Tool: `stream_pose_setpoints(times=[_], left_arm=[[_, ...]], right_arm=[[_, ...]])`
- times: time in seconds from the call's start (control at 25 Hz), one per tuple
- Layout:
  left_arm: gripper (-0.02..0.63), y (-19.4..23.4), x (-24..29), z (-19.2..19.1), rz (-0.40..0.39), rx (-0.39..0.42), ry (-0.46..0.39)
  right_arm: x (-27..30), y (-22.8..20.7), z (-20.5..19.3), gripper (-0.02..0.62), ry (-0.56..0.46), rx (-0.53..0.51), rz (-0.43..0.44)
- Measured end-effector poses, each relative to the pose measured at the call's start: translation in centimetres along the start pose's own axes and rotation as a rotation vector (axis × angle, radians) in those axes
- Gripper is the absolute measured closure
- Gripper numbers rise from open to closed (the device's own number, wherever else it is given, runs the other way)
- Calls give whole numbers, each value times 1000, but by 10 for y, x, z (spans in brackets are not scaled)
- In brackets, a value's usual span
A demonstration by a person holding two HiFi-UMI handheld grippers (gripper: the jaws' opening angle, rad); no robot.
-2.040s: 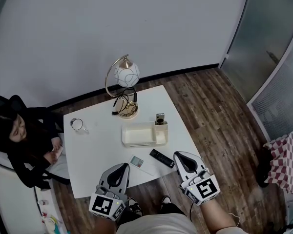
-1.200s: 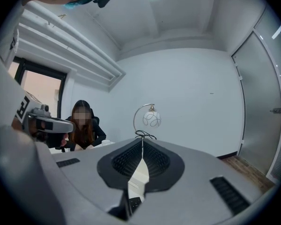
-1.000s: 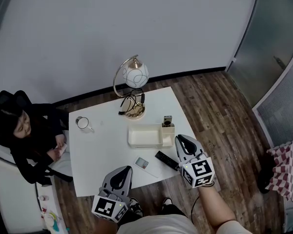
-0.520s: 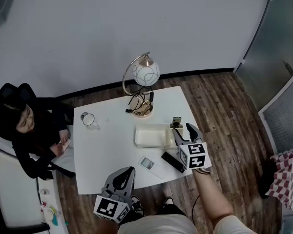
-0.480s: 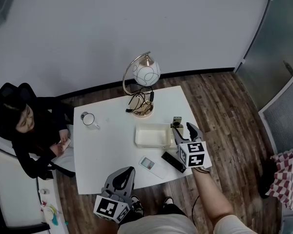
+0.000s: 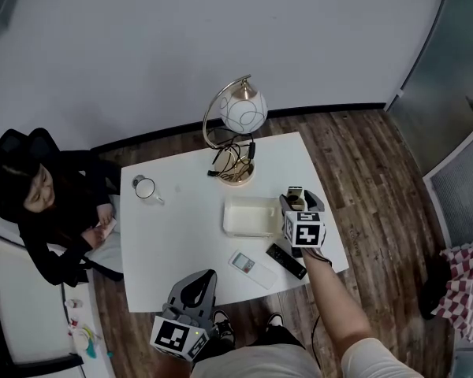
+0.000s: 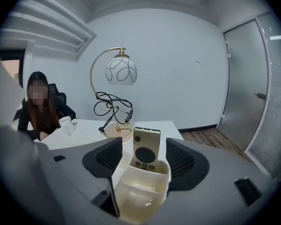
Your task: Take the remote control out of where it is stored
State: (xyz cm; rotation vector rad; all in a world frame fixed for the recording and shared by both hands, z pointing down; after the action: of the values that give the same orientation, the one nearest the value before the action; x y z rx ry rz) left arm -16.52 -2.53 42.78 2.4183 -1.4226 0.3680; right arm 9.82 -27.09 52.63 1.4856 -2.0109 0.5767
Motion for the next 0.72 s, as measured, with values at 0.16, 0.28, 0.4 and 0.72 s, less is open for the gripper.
stream_pose_setpoints(times=[0.16,0.28,0.4,0.72], left_arm=[[600,6,0,-3,6,-7,15],[600,9,0,-3,11,-8,21],[600,12,-1,-3,15,-8,27],[600,15,-2,-6,18,-12,32]], right_arm=[[15,-1,-2,319,34,17,-14],[22,0,-3,321,43,23,-21],[26,1,-4,321,45,34,-29],[32,-3,-9,383,53,45,-80]])
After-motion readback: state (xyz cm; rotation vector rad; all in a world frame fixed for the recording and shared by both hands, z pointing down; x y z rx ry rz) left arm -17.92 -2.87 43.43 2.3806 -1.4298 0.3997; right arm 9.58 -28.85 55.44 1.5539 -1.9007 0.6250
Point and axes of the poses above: the fingertips, and each gripper's own axes: x forward along the fingers, y to its left, z out of its top, the point moved 9 cm from there along -x, backward along the fingers, and after that the axes turned 12 degrees about y, right-handed, at the moved point
